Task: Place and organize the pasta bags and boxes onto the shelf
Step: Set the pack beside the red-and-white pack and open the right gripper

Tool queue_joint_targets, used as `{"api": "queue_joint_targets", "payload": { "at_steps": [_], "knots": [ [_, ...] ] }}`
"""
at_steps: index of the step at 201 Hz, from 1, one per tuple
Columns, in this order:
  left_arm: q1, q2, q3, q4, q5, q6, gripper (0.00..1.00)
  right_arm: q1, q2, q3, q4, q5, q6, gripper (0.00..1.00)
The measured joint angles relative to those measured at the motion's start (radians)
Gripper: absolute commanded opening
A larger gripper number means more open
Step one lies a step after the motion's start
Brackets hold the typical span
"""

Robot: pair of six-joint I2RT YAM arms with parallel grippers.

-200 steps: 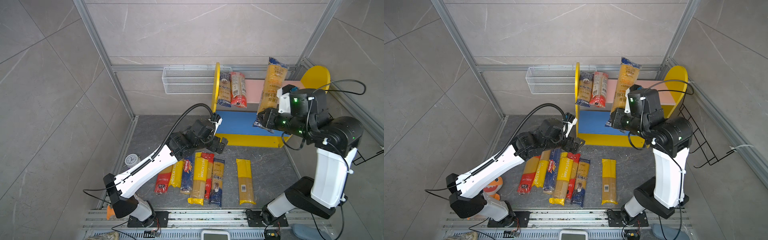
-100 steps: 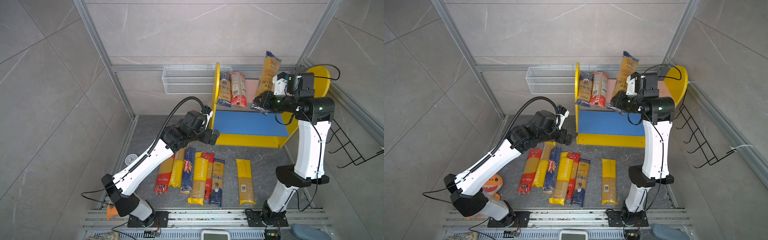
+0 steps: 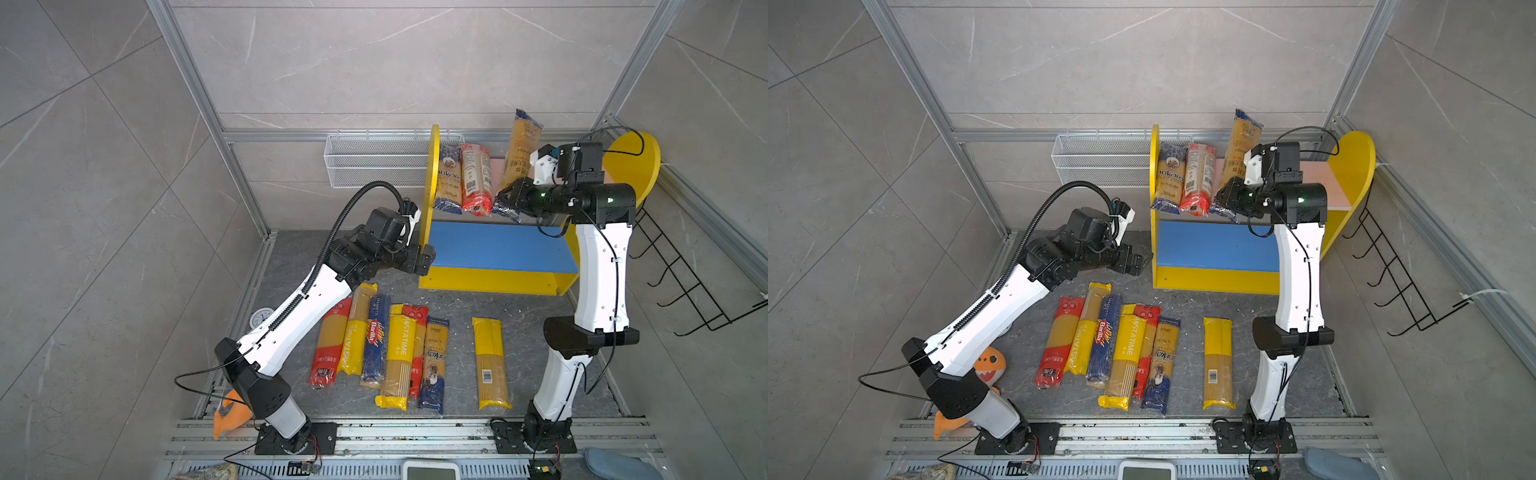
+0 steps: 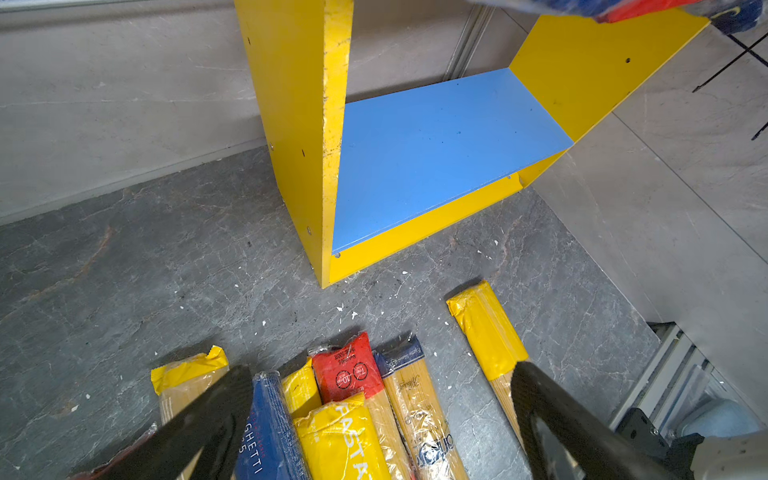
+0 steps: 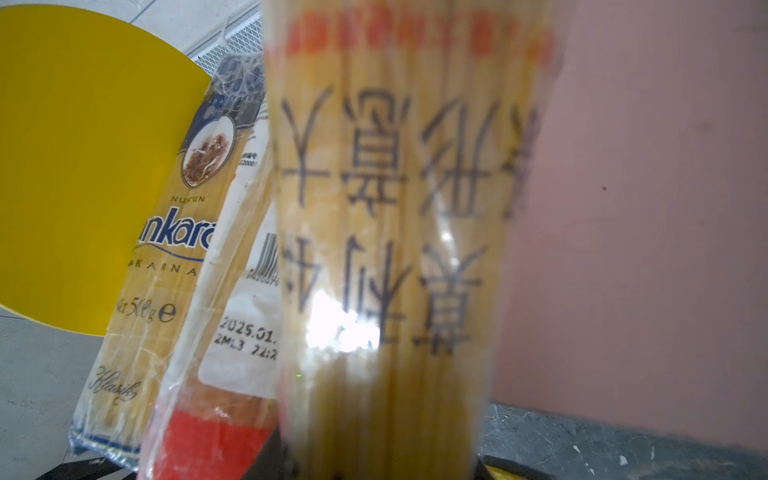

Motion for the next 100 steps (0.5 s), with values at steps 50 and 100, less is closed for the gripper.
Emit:
{"api": "queue_joint_targets", "payload": {
  "at_steps": [50,100],
  "knots": [
    [0.015,0.005,0.007,-0.013,0.013,0.000,1.00,-0.013,0.013,0.013,0.014,-0.021,0.001,0.27],
    [0.031,0.005,0.006,-0.013,0.014,0.000,1.00,-0.013,0.026,0.018,0.035,-0.030,0.007,0.68]
  ]
}}
